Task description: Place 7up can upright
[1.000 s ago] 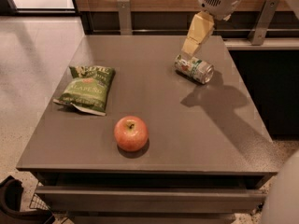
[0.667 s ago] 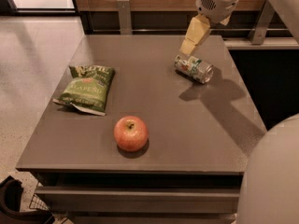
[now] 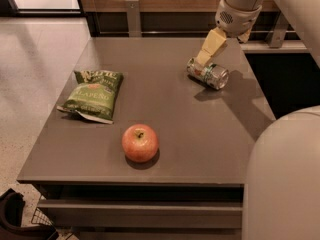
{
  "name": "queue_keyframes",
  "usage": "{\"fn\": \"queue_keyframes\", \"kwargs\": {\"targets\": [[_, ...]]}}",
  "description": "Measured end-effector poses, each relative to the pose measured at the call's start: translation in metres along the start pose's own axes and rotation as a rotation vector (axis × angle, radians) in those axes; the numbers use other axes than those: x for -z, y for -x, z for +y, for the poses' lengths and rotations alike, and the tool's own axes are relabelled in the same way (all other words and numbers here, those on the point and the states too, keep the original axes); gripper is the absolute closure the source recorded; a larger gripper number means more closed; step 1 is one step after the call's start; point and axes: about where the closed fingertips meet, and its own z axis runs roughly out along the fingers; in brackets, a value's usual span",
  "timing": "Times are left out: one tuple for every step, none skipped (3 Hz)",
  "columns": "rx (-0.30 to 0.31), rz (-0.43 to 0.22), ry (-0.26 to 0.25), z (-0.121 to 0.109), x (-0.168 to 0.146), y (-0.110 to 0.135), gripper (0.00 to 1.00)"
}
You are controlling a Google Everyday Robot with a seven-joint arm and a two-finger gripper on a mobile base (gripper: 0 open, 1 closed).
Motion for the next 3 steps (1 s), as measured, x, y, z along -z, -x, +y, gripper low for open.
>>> {"fn": "queue_keyframes", "kwargs": {"targets": [[0.001, -0.018, -0.007, -0.002, -0.003, 0.006, 0.0], [0.022, 0.012, -0.026, 0.001, -0.014, 0.019, 0.0], [0.05, 0.089, -0.046, 0.007, -0.04, 0.045, 0.0]]}}
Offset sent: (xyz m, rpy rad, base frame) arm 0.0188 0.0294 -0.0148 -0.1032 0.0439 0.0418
